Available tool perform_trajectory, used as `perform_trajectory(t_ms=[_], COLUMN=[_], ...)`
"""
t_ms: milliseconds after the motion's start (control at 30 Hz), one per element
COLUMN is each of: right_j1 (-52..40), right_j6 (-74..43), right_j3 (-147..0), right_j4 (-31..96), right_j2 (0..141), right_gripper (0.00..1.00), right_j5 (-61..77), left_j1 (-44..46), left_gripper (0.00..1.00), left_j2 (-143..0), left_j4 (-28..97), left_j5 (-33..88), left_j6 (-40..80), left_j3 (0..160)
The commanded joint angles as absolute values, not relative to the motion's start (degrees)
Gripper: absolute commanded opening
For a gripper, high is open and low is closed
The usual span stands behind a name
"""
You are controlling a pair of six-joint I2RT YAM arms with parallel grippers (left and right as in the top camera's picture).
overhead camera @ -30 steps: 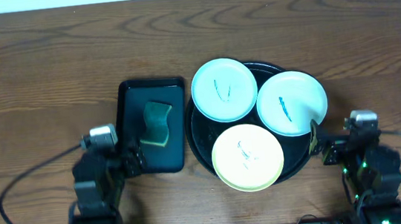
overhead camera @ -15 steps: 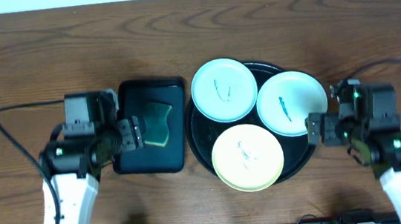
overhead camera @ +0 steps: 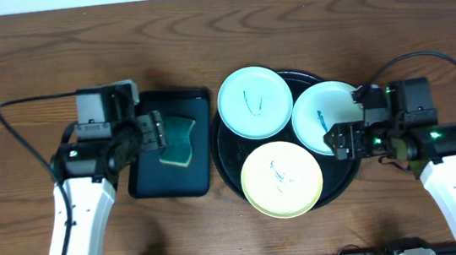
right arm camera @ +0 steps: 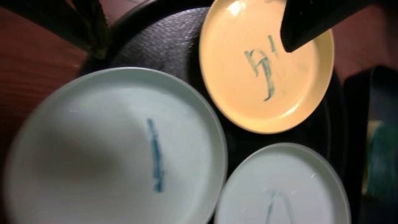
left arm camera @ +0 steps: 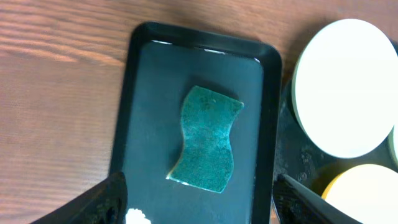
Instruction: Clean dirty plates on tray and stack at the side
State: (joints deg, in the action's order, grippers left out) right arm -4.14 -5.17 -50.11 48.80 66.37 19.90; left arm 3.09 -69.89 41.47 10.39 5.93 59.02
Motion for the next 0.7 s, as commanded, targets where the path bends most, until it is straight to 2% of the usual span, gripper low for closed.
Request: perform_trajectory(t_ms=[0, 167, 333, 667], right_j1=[-6.8, -8.1, -8.4, -8.4], right_j6=[-4.7, -5.4, -6.4, -6.4], right_j3=[-50.9, -50.9, -50.9, -50.9], right_j4=[48.2, 47.5, 47.6, 47.6], right_j2=[67.1, 67.8, 68.1, 68.2], right_gripper=[0.82, 0.8, 0.8, 0.79], right_j5=[21.2, 20.1, 18.4, 18.3], left_j1=[6.5, 10.2, 12.0, 12.0], left_gripper=[0.72, 0.63, 0.59, 0.53], left_j2=[-74.4, -81.6, -90.1, -98.3], left_j4=[41.0, 39.7, 36.7, 33.9], left_j5=[9.2, 7.6, 4.3, 3.4], left_j6=[5.1, 4.9, 5.0, 5.0], left_j3=[60.2, 60.2, 60.2, 60.2])
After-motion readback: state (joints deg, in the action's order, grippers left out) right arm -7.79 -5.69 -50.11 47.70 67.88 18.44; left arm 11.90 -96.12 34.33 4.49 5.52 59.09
